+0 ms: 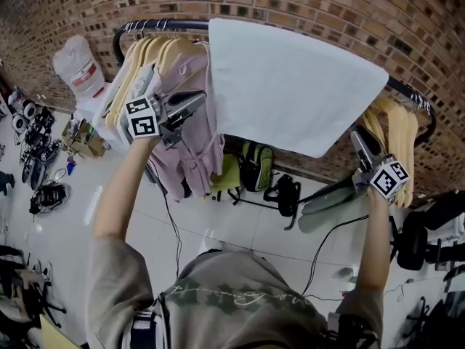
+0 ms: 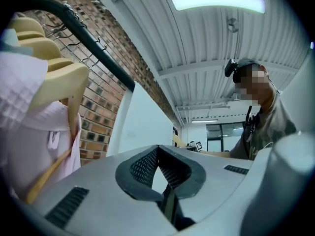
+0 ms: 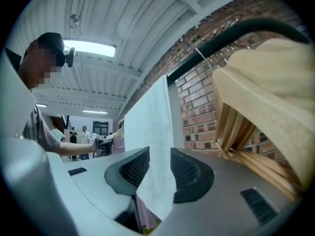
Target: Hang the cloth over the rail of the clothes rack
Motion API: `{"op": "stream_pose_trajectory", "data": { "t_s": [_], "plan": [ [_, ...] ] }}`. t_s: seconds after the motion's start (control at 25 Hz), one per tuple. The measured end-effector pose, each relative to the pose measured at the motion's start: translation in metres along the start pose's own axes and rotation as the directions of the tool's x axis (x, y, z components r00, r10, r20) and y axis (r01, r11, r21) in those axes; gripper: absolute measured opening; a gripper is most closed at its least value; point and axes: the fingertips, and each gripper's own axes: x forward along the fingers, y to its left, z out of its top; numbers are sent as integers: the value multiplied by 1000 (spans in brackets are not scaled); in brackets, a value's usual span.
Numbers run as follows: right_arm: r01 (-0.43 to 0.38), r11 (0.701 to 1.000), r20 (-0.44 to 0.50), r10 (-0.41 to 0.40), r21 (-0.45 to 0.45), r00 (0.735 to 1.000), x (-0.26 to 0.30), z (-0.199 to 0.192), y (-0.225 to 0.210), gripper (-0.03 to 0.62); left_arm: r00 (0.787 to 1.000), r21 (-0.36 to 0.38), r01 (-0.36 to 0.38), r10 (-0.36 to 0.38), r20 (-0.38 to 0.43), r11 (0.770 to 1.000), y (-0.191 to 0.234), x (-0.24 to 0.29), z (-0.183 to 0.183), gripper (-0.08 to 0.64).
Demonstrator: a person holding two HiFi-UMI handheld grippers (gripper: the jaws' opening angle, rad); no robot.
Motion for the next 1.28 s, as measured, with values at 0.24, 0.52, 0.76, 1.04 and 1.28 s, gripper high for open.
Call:
{"op": "stream_pose_trajectory", "data": {
  "t_s": [0.24, 0.52, 0.76, 1.04, 1.28],
  "plan": [
    [-57, 992, 35, 62, -116, 997, -1, 22, 41, 55, 988, 64, 27, -17, -156, 998, -10, -7, -19, 6],
    [-100, 984, 34, 106, -145, 994, 8, 7, 94, 9, 979, 47, 27, -17, -202, 999, -16, -4, -25, 6],
    [-68, 990, 91, 79, -120, 993, -5, 9, 128, 9, 984, 90, 24, -8, -177, 996, -35, -8, -33, 6],
    [-68, 991, 117, 81, -114, 990, -53, -9, 173, 9, 991, 101, -92, 101, -85, 991, -114, -28, -31, 6],
    [-82, 996, 100, 77, 42, 992, -111, -53, 217, 9, 980, 117, -149, 163, -114, 982, -223, -43, -58, 6]
  ]
}}
